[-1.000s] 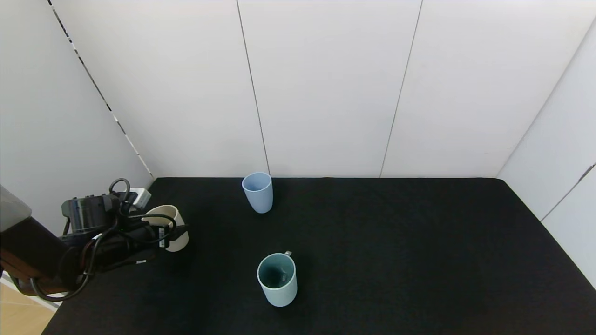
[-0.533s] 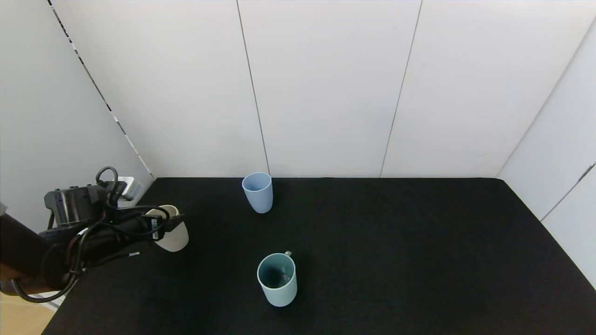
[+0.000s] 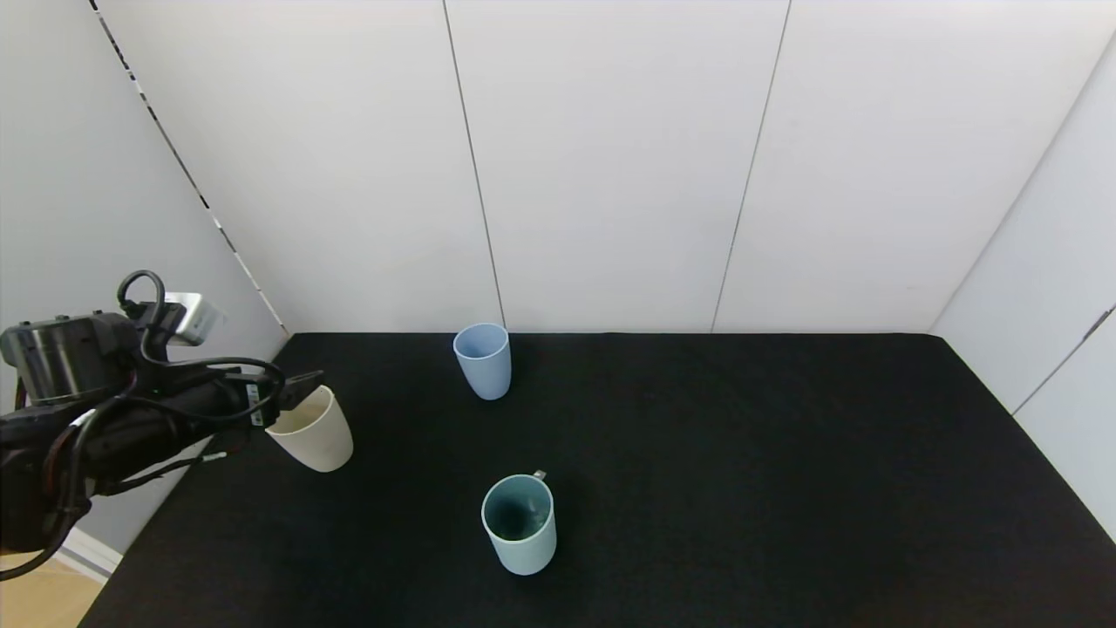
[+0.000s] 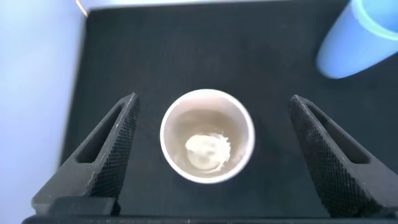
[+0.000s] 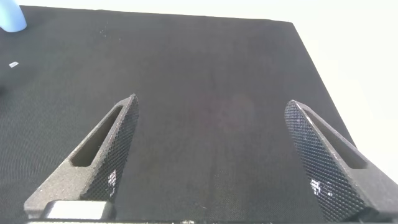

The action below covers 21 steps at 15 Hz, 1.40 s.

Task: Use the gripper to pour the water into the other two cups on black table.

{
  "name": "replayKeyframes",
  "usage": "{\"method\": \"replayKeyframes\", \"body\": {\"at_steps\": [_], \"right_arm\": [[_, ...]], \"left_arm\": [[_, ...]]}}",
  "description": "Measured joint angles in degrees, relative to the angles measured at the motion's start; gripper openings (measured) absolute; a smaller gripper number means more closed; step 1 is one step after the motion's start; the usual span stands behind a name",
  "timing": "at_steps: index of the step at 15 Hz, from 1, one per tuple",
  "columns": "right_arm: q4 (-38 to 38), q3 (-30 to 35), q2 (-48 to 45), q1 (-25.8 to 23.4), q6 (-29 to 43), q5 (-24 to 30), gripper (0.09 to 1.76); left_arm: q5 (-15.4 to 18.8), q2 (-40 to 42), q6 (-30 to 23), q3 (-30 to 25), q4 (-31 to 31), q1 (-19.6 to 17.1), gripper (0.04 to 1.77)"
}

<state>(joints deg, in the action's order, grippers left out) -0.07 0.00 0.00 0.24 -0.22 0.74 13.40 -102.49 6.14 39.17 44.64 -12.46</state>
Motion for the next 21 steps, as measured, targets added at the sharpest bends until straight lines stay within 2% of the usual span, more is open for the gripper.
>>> {"method": "replayKeyframes", "body": {"at_steps": [3,7,12,16,21], "right_arm": [[0.0,0.0,0.0,0.0,0.0,0.02,1.71],[0.0,0.0,0.0,0.0,0.0,0.0,1.71],[0.0,0.0,0.0,0.0,0.0,0.0,1.71],[0.0,0.0,0.0,0.0,0.0,0.02,1.71],[0.0,0.0,0.0,0.0,0.0,0.02,1.71]], "left_arm": [[0.05,6.99,-0.13,-2.1,-3.46,-0.02,1.69],[-0.01,17.43,-0.04,-8.78,-6.17,0.0,1.7],[0.35,32.32,0.16,-14.31,-17.94,0.06,1.71],[2.26,43.75,0.09,-17.46,-26.89,0.09,1.71],[6.8,58.47,0.07,-18.12,-42.56,0.06,1.71]]}}
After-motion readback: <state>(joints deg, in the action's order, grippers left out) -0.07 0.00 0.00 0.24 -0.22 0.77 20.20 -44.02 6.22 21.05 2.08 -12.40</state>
